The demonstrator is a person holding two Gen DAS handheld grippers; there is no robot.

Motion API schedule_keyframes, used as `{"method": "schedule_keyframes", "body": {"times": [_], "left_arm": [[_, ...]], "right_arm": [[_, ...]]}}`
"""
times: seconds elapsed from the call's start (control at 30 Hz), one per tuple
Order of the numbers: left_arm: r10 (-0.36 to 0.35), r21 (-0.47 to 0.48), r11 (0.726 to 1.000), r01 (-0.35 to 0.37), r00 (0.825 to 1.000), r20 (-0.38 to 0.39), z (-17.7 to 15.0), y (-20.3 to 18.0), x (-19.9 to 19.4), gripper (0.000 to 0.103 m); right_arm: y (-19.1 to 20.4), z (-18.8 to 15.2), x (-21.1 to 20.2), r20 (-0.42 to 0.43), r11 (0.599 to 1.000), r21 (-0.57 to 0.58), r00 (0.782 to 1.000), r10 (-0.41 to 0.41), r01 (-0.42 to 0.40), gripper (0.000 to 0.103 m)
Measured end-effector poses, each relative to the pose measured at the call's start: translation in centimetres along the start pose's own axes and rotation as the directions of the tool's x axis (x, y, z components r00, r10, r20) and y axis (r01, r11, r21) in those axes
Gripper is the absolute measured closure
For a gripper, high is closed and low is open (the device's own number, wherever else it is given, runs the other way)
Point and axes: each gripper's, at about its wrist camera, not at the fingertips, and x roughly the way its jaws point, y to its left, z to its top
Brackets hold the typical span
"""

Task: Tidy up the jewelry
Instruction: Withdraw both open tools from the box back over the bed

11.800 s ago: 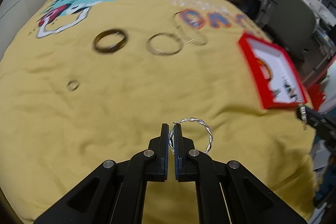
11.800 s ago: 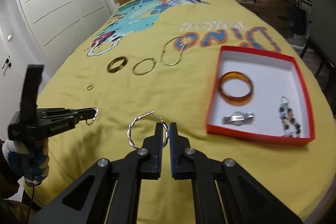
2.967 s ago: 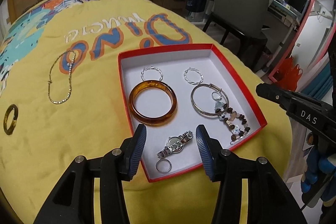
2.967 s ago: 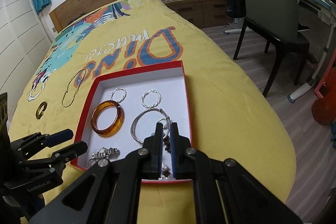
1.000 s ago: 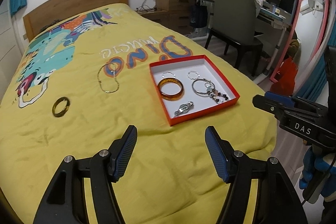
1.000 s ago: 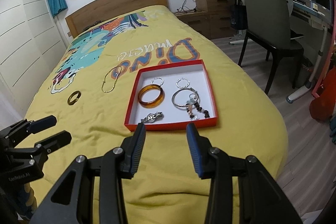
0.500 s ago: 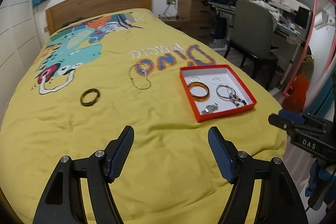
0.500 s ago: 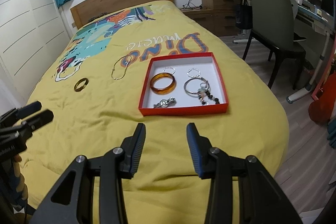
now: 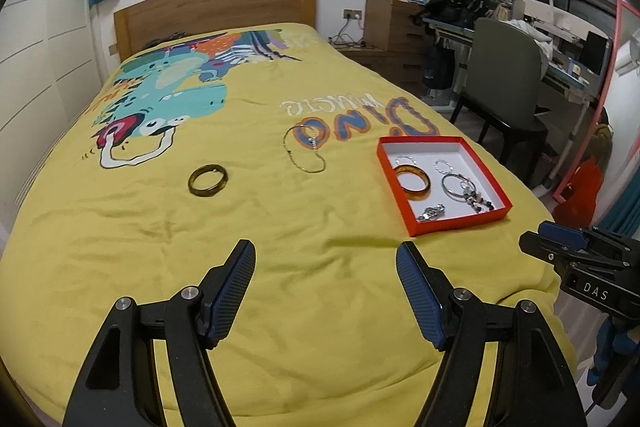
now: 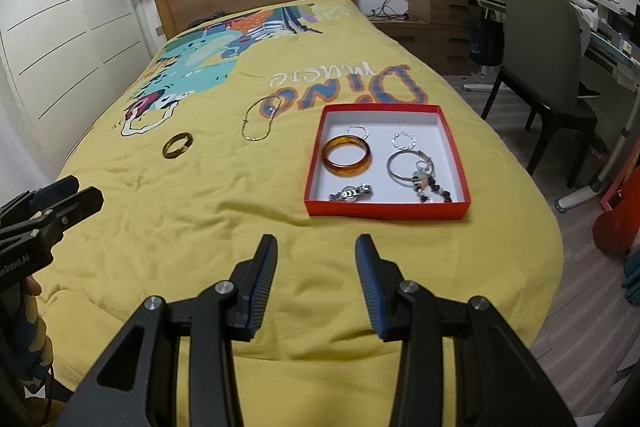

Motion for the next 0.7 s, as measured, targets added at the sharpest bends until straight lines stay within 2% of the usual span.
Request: {"method": "schedule_keyframes", "body": {"times": [0.37, 0.4, 0.43, 0.47, 0.7], "left_arm": [[0.085, -0.059, 0.995, -0.086, 0.996, -0.031, -0.7, 3.0, 0.8, 0.031], [0.089, -0.064, 0.994, -0.091, 0.996, -0.033, -0.7, 3.2, 1.0, 0.031], [0.093, -0.07, 0.993, -0.096, 0.995, -0.036, -0.7, 3.4, 1.1, 0.031], [0.099, -0.071, 0.992, -0.101, 0.994, -0.036, -0.8, 3.6, 1.2, 0.031], [0.13, -0.073, 0.988, -0.134, 0.99, -0.056, -1.1, 4.3, 1.8, 0.03]], "right_arm": [[1.5, -0.1, 2.1, -0.022, 0.999, 0.001, 0.999, 0.036, -0.036, 0.064], [1.5, -0.1, 2.2, -0.021, 0.999, 0.003, 0.999, 0.037, -0.037, 0.063], [1.5, -0.1, 2.3, -0.019, 0.999, 0.007, 0.999, 0.039, -0.038, 0.056], [1.5, -0.1, 2.4, -0.015, 0.999, 0.012, 0.999, 0.04, -0.04, 0.052], [1.8, -0.6, 4.0, -0.034, 0.997, 0.011, 0.996, 0.078, -0.078, 0.051]]}}
